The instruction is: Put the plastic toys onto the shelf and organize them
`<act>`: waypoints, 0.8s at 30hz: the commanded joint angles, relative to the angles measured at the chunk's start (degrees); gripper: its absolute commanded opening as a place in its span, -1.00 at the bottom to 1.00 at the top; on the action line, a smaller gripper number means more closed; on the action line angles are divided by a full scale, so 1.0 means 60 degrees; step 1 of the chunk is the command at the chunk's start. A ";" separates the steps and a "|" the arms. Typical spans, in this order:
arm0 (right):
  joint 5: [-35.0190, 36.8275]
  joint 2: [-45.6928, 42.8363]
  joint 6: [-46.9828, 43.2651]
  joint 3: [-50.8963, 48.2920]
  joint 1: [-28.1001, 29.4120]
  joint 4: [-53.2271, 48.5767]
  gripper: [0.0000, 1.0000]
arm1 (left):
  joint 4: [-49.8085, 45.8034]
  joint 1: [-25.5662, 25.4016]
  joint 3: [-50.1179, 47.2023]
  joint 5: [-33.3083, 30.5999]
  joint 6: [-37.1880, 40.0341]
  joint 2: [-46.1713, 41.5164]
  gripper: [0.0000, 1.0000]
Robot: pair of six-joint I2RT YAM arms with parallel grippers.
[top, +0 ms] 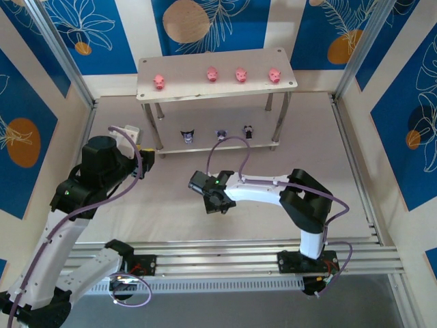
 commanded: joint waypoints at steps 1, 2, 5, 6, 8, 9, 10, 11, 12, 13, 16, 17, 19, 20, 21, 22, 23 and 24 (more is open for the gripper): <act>0.0655 -0.0514 -0.0578 -0.0109 0.0125 0.0029 -1.00 | -0.0049 0.0067 -0.0046 -0.0071 0.0047 -0.0130 -0.09; 0.0652 -0.0611 -0.0765 -0.0100 0.0124 0.0052 -1.00 | -0.0051 0.0057 -0.0060 -0.0064 0.0042 -0.0126 -0.09; 0.0517 -0.1041 -0.1422 0.0093 0.0165 -0.0037 -1.00 | -0.0098 0.0076 -0.0007 -0.0075 0.0060 -0.0111 -0.08; 0.0490 -0.1233 -0.1686 0.0290 0.0181 -0.0180 -1.00 | -0.0145 0.0083 0.0033 -0.0113 0.0067 -0.0111 -0.08; 0.0599 -0.1731 -0.2159 0.0936 0.0238 -0.0916 -1.00 | -0.0284 0.0105 0.0212 -0.0229 0.0096 -0.0104 -0.08; 0.0705 -0.1973 -0.2371 0.1277 0.0239 -0.1243 -1.00 | -0.0350 0.0112 0.0277 -0.0278 0.0111 -0.0102 -0.08; 0.0864 -0.2265 -0.2630 0.1650 0.0234 -0.1587 -1.00 | -0.0409 0.0120 0.0366 -0.0323 0.0139 -0.0098 -0.08; 0.0990 -0.2559 -0.2930 0.2074 0.0245 -0.1814 -1.00 | -0.0446 0.0124 0.0453 -0.0366 0.0155 -0.0090 -0.07; 0.1074 -0.2802 -0.3185 0.2420 0.0227 -0.2005 -1.00 | -0.0475 0.0139 0.0524 -0.0413 0.0169 -0.0088 -0.07; 0.1130 -0.3078 -0.3466 0.2765 0.0202 -0.2110 -1.00 | -0.0514 0.0149 0.0603 -0.0449 0.0183 -0.0081 -0.07; 0.1059 -0.3632 -0.4420 0.3810 0.0022 -0.2100 -1.00 | -0.0537 0.0178 0.0765 -0.0481 0.0184 -0.0008 -0.06; 0.0906 -0.3735 -0.4753 0.4202 -0.0109 -0.2042 -1.00 | -0.0515 0.0183 0.0800 -0.0435 0.0173 0.0019 -0.05; 0.0529 -0.3788 -0.5353 0.4876 -0.0445 -0.1883 -1.00 | -0.0456 0.0205 0.0847 -0.0251 0.0115 0.0080 -0.05; 0.0307 -0.3748 -0.5651 0.5251 -0.0631 -0.1744 -1.00 | -0.0396 0.0214 0.0848 -0.0157 0.0065 0.0123 -0.05; 0.0034 -0.3695 -0.5862 0.5552 -0.0794 -0.1603 -1.00 | -0.0341 0.0207 0.0848 -0.0066 0.0031 0.0144 -0.05; -0.0296 -0.3608 -0.6076 0.5897 -0.0989 -0.1469 -1.00 | -0.0277 0.0228 0.0848 0.0038 -0.0016 0.0186 -0.06; -0.0653 -0.3503 -0.6233 0.6258 -0.1180 -0.1355 -1.00 | -0.0206 0.0223 0.0859 0.0141 -0.0069 0.0218 -0.05; -0.0977 -0.3377 -0.6354 0.6553 -0.1354 -0.1296 -1.00 | -0.0160 0.0230 0.0873 0.0204 -0.0084 0.0255 -0.06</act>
